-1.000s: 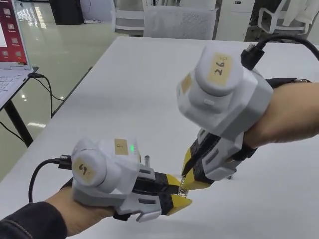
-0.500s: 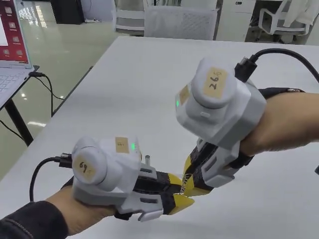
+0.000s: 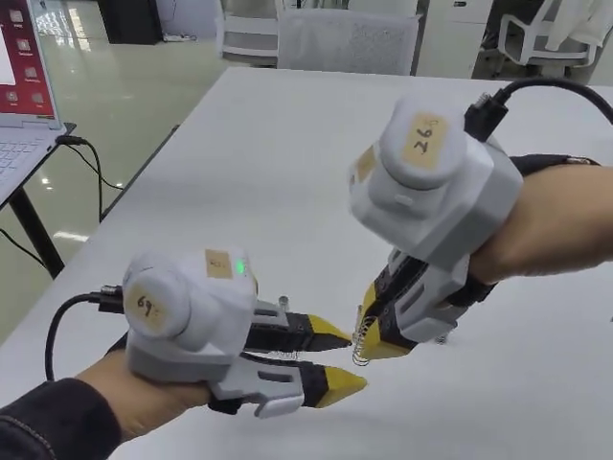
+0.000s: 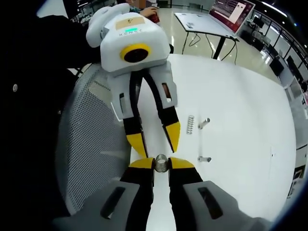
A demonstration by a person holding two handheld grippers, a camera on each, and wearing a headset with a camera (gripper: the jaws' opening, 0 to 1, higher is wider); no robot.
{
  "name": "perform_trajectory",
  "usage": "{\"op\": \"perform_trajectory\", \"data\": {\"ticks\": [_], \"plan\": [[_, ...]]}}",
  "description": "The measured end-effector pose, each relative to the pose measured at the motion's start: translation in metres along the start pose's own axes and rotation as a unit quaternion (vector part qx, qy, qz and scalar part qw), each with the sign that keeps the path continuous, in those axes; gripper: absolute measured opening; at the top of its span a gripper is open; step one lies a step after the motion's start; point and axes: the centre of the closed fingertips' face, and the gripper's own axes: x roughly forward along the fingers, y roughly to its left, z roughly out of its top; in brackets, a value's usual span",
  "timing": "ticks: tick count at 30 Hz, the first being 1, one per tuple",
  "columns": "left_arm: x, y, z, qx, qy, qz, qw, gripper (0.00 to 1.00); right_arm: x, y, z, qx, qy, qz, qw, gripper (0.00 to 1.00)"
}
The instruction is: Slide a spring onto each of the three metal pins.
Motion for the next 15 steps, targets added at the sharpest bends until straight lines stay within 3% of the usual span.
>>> {"op": "perform_trajectory", "data": {"ticks": [4,15], "plan": [[-0.010,0.005,0.003,-0.008,-0.006,0.012,0.9999,0.23,-0.002,-0.005,-0.004,0.007,0.001,-0.008,0.9999,0.08],[-0.046,0.025,-0.003,-0.024,-0.007,0.060,0.9979,0.33,-0.004,-0.017,-0.009,0.019,0.005,-0.024,0.9995,0.08]]}}
